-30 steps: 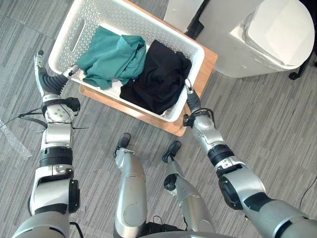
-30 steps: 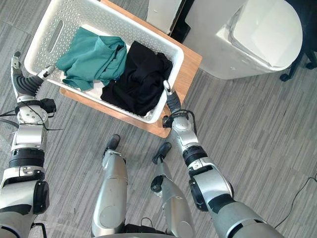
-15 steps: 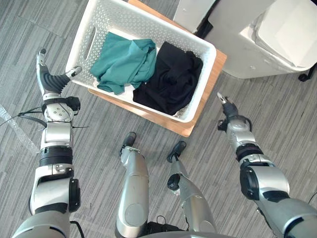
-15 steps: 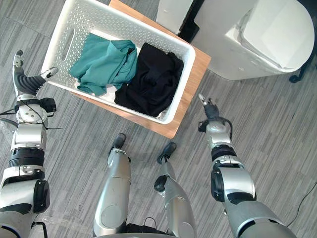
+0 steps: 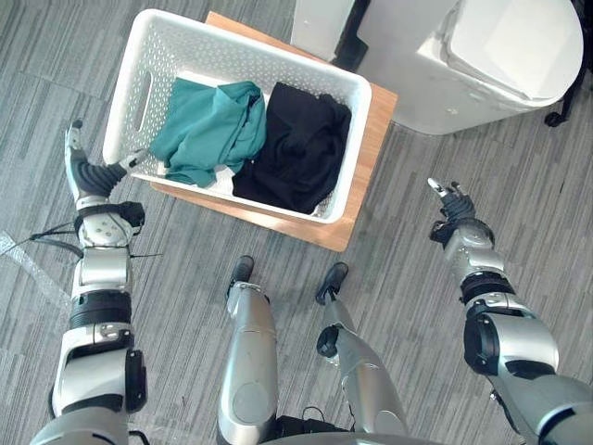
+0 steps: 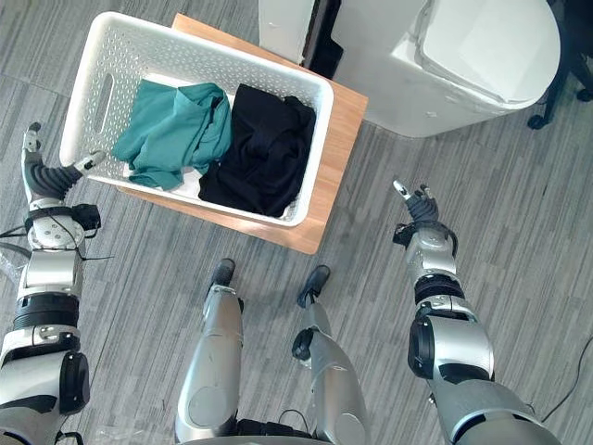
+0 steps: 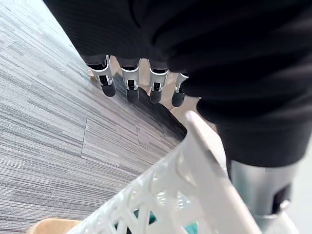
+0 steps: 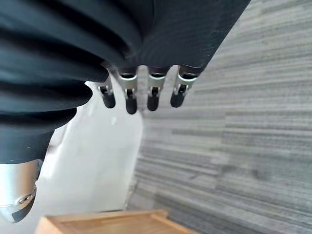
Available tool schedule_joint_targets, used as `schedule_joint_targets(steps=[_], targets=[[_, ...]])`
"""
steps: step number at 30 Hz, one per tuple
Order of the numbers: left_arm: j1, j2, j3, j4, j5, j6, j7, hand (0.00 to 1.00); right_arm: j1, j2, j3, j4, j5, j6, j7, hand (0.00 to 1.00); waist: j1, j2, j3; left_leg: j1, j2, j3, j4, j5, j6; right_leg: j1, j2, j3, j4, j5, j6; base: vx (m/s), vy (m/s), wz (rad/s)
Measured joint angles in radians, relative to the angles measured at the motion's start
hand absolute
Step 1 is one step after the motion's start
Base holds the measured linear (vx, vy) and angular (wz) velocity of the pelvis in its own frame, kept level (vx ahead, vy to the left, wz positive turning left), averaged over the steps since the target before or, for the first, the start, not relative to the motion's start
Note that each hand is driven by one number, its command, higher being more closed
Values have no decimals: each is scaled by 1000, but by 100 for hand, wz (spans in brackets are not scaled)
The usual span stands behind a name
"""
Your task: Pick up the laundry basket with both hands and put the clothes into the washing machine.
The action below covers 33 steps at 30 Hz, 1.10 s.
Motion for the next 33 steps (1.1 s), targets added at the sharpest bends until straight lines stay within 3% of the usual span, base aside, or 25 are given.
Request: schedule_joint_targets(steps=[5,11,18,22,27,29,33], targets=[[75,-1,26,-60,11,1,6,0,119,44,167,-436,16,-66,-42,0,-22,-1,-1,14,0,7,-12,0,0,3,0,15,0,15,-20,14,39,-4],[70,-1,26,-60,42,0,7,0,167,177,367,-547,61,-114,-22,0,-22,-3,-2,40,0,12,-22,0,1,22,-1,22,-1,16,-22,-1,47,-1],[75,-1,26,-60,42,-1,8,0,153,210,426,-524,107,-128,5,0,-15,-27,-16,39,-14,-2,-37,7,5,22,-13,9,-1,11,-17,-7,44,7],[73,-1,22,-60,42,-1,8,0,106,235,446,-411,110,-126,9,0,-17,-49,-31,33,-14,-9,-35,7,4,22,-13,2,-1,11,-16,12,53,4],[72,-1,22,-60,41,0,8,0,37,250,422,-312,108,-135,3,0,-12,-53,-31,21,-14,-23,-19,7,4,23,-9,-8,-1,11,-15,1,50,5],[72,-1,20,-66,41,0,8,0,4,265,396,-267,94,-134,0,0,-1,-54,-31,21,-10,-22,-17,7,4,23,-8,-7,-1,-2,7,-21,35,-3],[73,-1,15,-107,40,0,24,0,-68,279,363,-178,64,-130,-18,0,8,-54,-32,15,14,-30,-33,19,2,22,8,-12,-4,-65,104,-3,-10,1]])
